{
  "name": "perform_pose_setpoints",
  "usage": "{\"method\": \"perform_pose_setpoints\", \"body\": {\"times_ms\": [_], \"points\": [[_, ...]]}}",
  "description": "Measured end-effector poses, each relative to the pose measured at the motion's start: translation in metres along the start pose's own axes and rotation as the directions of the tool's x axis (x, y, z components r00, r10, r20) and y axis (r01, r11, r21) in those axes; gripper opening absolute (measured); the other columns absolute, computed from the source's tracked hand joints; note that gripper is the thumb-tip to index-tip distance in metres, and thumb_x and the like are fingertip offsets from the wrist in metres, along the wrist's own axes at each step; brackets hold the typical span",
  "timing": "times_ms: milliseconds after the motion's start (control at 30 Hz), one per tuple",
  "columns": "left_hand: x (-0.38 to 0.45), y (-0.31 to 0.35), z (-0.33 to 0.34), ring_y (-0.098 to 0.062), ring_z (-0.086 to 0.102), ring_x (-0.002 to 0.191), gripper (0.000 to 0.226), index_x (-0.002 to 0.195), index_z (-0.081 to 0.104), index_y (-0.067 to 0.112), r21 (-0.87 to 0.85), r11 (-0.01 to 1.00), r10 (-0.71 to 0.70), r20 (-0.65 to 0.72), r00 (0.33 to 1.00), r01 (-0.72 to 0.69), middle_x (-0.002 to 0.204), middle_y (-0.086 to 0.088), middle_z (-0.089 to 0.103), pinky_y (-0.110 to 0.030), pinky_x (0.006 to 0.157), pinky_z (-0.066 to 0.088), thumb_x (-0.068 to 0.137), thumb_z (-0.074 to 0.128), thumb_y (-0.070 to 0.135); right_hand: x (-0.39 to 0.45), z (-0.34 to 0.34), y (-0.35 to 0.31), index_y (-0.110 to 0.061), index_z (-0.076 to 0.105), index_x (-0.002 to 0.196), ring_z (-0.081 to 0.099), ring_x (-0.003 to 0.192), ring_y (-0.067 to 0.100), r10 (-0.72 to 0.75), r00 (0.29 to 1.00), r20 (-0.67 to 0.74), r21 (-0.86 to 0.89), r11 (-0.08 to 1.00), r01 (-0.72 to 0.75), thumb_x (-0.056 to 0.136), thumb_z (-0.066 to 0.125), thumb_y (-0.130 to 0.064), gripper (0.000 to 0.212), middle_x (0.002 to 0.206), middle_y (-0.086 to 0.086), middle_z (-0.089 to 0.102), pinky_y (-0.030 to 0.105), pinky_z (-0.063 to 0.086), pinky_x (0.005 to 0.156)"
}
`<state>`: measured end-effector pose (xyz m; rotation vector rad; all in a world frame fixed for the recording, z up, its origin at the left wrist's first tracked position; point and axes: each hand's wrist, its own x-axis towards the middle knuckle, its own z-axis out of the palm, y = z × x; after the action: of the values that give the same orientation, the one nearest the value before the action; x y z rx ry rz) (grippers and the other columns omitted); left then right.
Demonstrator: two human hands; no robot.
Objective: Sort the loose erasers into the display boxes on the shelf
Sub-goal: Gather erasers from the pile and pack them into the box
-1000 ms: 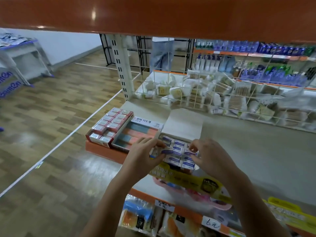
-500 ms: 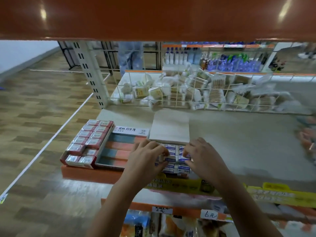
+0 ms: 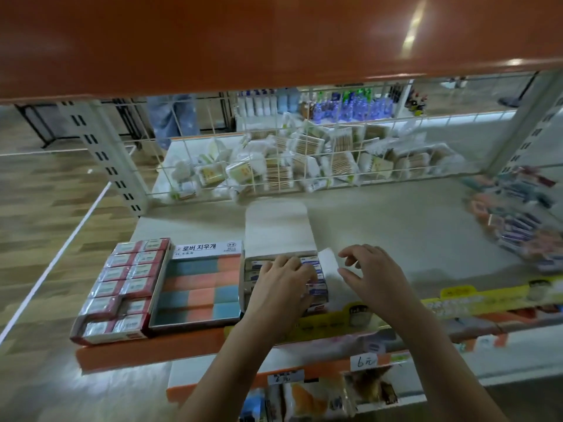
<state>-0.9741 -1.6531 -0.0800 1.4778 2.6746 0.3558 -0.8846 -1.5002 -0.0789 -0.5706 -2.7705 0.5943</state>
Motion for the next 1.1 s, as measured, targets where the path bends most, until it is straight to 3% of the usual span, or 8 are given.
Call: {"method": "perform_pose_setpoints", "body": {"times_ms": [167, 300, 467, 600, 800, 933, 1100], "points": [[0.005, -0.001, -0.001, -0.017, 0.038, 0.119, 0.02, 0.111, 0.054, 0.026, 0.018, 0.998, 0.068, 0.017, 0.998, -0.068, 0.125, 0.003, 0.052, -0.031, 0.103, 0.025, 0.093, 0.049, 0.034, -0.006, 0.007, 0.0, -0.014, 0.059, 0.112, 0.052, 0.091, 0.015, 0.063, 0.998, 0.023, 0.055, 0.996, -0.064, 0.089, 0.058, -0.017, 0.023, 0.092, -0.002, 0.059, 0.02, 0.036, 0.075], [0.005, -0.006, 0.0, -0.016, 0.039, 0.119, 0.022, 0.107, 0.057, 0.028, 0.006, 0.994, 0.112, 0.018, 0.994, -0.112, 0.12, 0.006, 0.054, -0.031, 0.102, 0.026, 0.093, 0.047, 0.042, -0.011, 0.009, -0.007, -0.013, 0.058, 0.117, 0.053, 0.091, 0.016, 0.096, 0.995, 0.025, 0.093, 0.991, -0.098, 0.09, 0.057, -0.017, 0.027, 0.088, -0.004, 0.056, 0.021, 0.038, 0.076], [0.012, -0.01, -0.008, -0.016, 0.043, 0.11, 0.028, 0.105, 0.061, 0.029, -0.008, 0.985, 0.172, 0.048, 0.984, -0.172, 0.112, 0.007, 0.057, -0.031, 0.093, 0.03, 0.093, 0.044, 0.049, -0.018, -0.005, -0.007, -0.013, 0.059, 0.118, 0.055, 0.09, 0.013, 0.128, 0.992, 0.011, 0.162, 0.978, -0.128, 0.091, 0.055, -0.013, 0.027, 0.094, -0.002, 0.057, 0.017, 0.039, 0.077], [0.035, 0.004, -0.021, -0.017, 0.049, 0.106, 0.028, 0.104, 0.062, 0.028, 0.033, 0.97, 0.242, -0.031, 0.97, -0.241, 0.108, 0.008, 0.061, -0.031, 0.089, 0.035, 0.095, 0.042, 0.046, -0.025, -0.027, 0.015, -0.013, 0.061, 0.117, 0.058, 0.096, 0.014, 0.155, 0.986, -0.06, 0.09, 0.985, -0.149, 0.089, 0.059, -0.014, 0.027, 0.103, 0.003, 0.062, 0.023, 0.045, 0.082], [0.075, 0.077, -0.023, -0.018, 0.051, 0.107, 0.028, 0.108, 0.059, 0.028, 0.014, 0.93, 0.367, -0.105, 0.924, -0.367, 0.11, 0.007, 0.061, -0.032, 0.091, 0.035, 0.093, 0.044, 0.047, -0.048, -0.079, 0.069, -0.015, 0.058, 0.122, 0.057, 0.104, 0.021, 0.213, 0.97, -0.113, -0.083, 0.971, -0.223, 0.09, 0.058, -0.019, 0.032, 0.12, 0.005, 0.056, 0.034, 0.046, 0.089], [0.101, 0.138, -0.006, -0.019, 0.049, 0.11, 0.031, 0.117, 0.057, 0.03, 0.02, 0.91, 0.415, -0.07, 0.907, -0.415, 0.115, 0.004, 0.058, -0.034, 0.092, 0.036, 0.093, 0.044, 0.046, -0.07, -0.112, 0.118, -0.018, 0.055, 0.123, 0.052, 0.112, 0.02, 0.28, 0.951, -0.133, -0.117, 0.948, -0.295, 0.091, 0.056, -0.021, 0.033, 0.128, 0.002, 0.05, 0.029, 0.041, 0.091], [0.141, 0.213, 0.032, -0.018, 0.05, 0.111, 0.03, 0.114, 0.059, 0.032, -0.014, 0.919, 0.392, -0.035, 0.919, -0.393, 0.113, 0.003, 0.059, -0.033, 0.091, 0.039, 0.091, 0.048, 0.047, -0.094, -0.147, 0.189, -0.013, 0.059, 0.12, 0.054, 0.112, 0.024, 0.258, 0.946, -0.194, -0.106, 0.954, -0.282, 0.089, 0.059, -0.016, 0.031, 0.127, 0.007, 0.052, 0.024, 0.037, 0.087]]}}
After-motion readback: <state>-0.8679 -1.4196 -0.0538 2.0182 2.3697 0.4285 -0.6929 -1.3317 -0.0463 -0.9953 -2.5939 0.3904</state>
